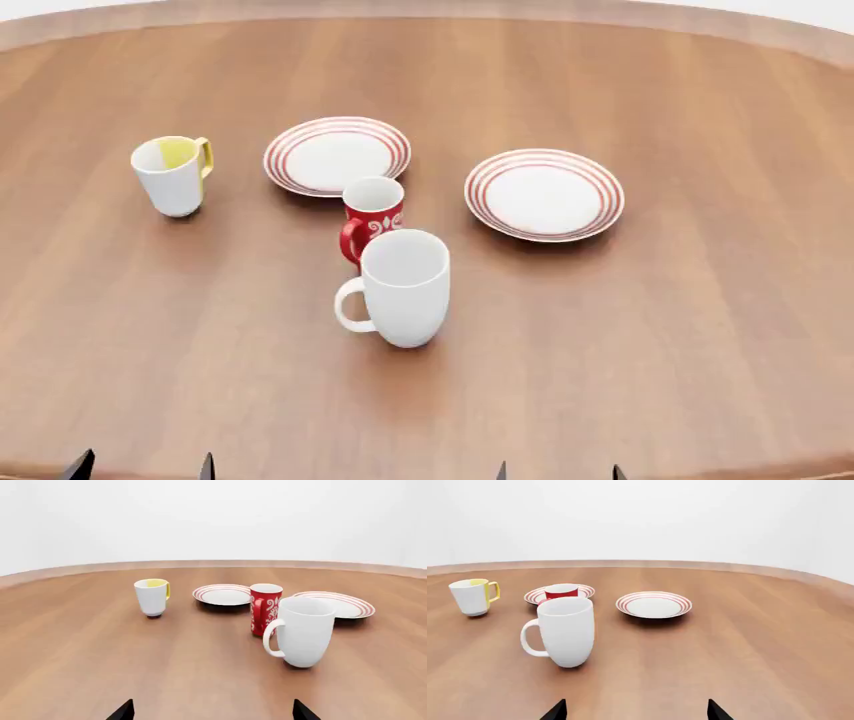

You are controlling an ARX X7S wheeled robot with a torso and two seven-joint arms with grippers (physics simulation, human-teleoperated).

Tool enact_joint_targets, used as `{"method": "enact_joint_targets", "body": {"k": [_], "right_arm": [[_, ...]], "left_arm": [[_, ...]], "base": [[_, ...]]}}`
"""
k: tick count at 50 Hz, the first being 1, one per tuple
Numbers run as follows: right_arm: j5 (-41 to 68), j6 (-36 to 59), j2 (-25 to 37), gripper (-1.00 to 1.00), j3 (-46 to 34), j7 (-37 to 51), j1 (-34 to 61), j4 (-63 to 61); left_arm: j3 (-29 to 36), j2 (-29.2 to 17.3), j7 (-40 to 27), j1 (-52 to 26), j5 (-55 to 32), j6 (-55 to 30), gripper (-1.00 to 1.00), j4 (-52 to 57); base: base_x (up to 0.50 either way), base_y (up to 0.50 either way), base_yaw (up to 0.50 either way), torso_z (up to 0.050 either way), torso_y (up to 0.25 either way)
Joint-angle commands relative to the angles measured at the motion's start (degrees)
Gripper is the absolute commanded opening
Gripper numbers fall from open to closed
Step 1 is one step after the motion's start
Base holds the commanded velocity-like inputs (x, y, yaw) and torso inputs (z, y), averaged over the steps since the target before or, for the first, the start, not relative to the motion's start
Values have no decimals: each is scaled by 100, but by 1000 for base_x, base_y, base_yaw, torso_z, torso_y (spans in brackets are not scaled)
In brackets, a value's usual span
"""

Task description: Put the white mug on the left plate.

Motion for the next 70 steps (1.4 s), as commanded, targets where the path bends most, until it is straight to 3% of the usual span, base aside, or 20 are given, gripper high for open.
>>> {"method": "enact_joint_targets", "body": {"k": [1, 13, 27, 35, 42, 50, 70], "right_arm": [[-91, 63, 93, 100, -158, 214, -42, -74], [101, 678, 233, 100, -416, 513, -88, -627], [-1, 1770, 427, 100, -637, 802, -22, -2902], [-307, 2978, 558, 100, -787, 962, 181, -4590], [-643, 3361, 684, 100, -1044, 1085, 335, -5132], [-593, 3355, 756, 100, -1104, 1116, 370, -5218], [-359, 3360, 887, 100, -1082, 1236, 359, -5302]], "left_arm": [[129, -109, -113, 25, -6, 94, 100, -74], [342, -311, -475, 371, 96, 62, 100, 435], [464, -512, -519, 850, -80, -323, 100, 2456], [367, -591, -592, 1028, -421, -1103, 100, 4249], [256, -728, -674, 1067, -639, -1589, 100, 5299], [234, -775, -780, 1008, -711, -1684, 100, 5369], [379, -913, -880, 1053, -784, -1571, 100, 5343]], "base": [[0, 0, 0, 0, 0], [0, 0, 0, 0, 0], [0, 0, 0, 0, 0], [0, 0, 0, 0, 0], [0, 0, 0, 0, 0], [2, 0, 0, 0, 0], [495, 0, 0, 0, 0]]}}
